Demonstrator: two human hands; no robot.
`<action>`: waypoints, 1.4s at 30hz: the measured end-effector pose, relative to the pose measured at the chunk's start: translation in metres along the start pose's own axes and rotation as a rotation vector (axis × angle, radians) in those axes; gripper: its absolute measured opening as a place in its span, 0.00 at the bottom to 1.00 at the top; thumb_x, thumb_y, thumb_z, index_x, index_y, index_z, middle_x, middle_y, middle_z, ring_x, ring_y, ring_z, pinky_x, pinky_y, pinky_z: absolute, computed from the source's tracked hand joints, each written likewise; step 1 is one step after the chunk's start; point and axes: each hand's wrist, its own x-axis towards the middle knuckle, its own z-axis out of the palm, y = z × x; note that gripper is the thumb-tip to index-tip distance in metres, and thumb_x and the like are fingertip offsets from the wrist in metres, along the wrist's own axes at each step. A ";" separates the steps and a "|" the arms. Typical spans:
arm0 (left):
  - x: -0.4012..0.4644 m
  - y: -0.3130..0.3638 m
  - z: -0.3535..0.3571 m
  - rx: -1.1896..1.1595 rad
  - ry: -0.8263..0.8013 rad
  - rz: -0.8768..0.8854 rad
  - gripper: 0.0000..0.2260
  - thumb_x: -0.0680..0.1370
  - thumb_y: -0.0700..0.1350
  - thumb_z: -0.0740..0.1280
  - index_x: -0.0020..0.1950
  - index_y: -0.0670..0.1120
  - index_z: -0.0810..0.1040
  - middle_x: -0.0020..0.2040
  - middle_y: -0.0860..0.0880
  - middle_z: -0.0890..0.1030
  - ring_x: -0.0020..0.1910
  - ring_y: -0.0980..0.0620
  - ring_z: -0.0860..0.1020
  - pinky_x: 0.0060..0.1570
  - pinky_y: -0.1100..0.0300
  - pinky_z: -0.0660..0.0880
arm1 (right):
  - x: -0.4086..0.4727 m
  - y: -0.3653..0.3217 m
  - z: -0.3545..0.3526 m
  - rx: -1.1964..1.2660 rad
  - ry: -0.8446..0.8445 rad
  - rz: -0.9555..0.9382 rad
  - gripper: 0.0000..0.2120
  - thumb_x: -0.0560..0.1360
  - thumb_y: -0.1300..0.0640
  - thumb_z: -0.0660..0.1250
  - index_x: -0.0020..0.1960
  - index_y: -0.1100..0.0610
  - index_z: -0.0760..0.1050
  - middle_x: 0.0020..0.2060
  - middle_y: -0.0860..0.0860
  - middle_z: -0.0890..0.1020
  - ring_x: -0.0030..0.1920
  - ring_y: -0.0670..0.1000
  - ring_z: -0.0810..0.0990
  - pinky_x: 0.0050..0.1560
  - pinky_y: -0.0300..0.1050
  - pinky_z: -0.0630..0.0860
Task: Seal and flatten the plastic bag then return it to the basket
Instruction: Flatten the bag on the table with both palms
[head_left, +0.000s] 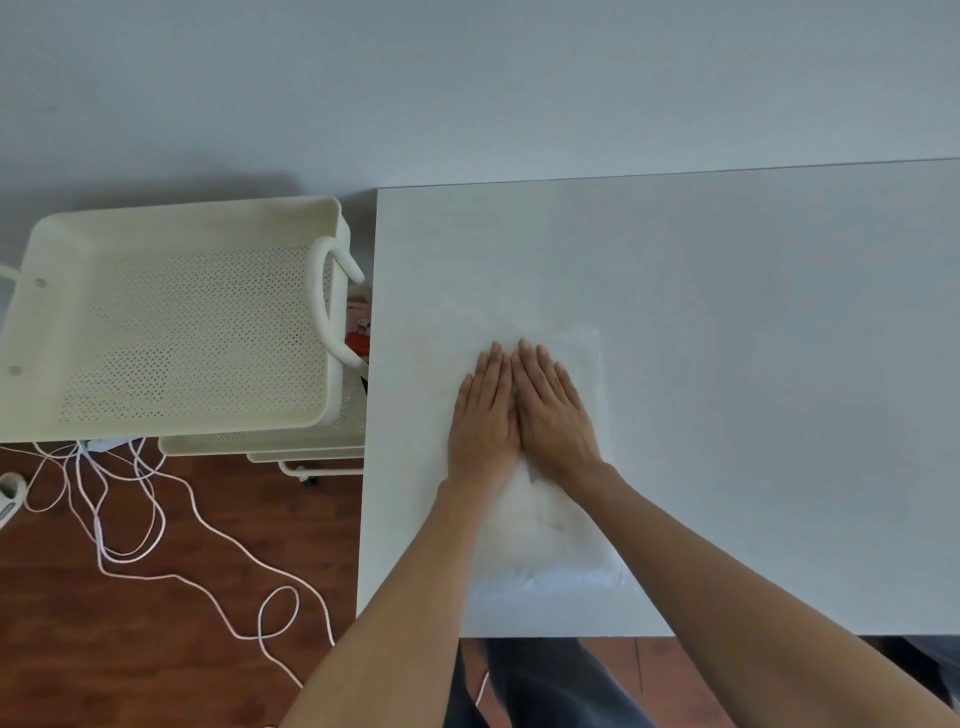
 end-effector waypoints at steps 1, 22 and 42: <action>-0.001 -0.001 0.003 0.027 0.014 0.001 0.26 0.86 0.45 0.51 0.83 0.44 0.47 0.83 0.48 0.45 0.82 0.51 0.43 0.80 0.54 0.43 | -0.001 0.001 0.001 -0.003 0.011 0.007 0.26 0.87 0.57 0.53 0.84 0.60 0.54 0.84 0.55 0.54 0.84 0.55 0.50 0.84 0.53 0.48; -0.005 -0.016 -0.002 0.021 0.061 -0.123 0.29 0.85 0.59 0.49 0.83 0.51 0.48 0.84 0.52 0.45 0.82 0.54 0.42 0.81 0.52 0.46 | -0.002 0.016 0.014 -0.123 0.082 0.105 0.29 0.86 0.44 0.47 0.85 0.49 0.52 0.85 0.50 0.52 0.84 0.51 0.49 0.83 0.55 0.47; -0.009 -0.044 -0.043 -0.224 -0.143 -0.134 0.40 0.80 0.60 0.62 0.83 0.48 0.44 0.83 0.53 0.40 0.82 0.54 0.39 0.79 0.54 0.38 | -0.015 0.054 -0.020 -0.029 -0.088 0.178 0.42 0.83 0.34 0.49 0.84 0.56 0.35 0.84 0.50 0.38 0.84 0.48 0.39 0.83 0.48 0.40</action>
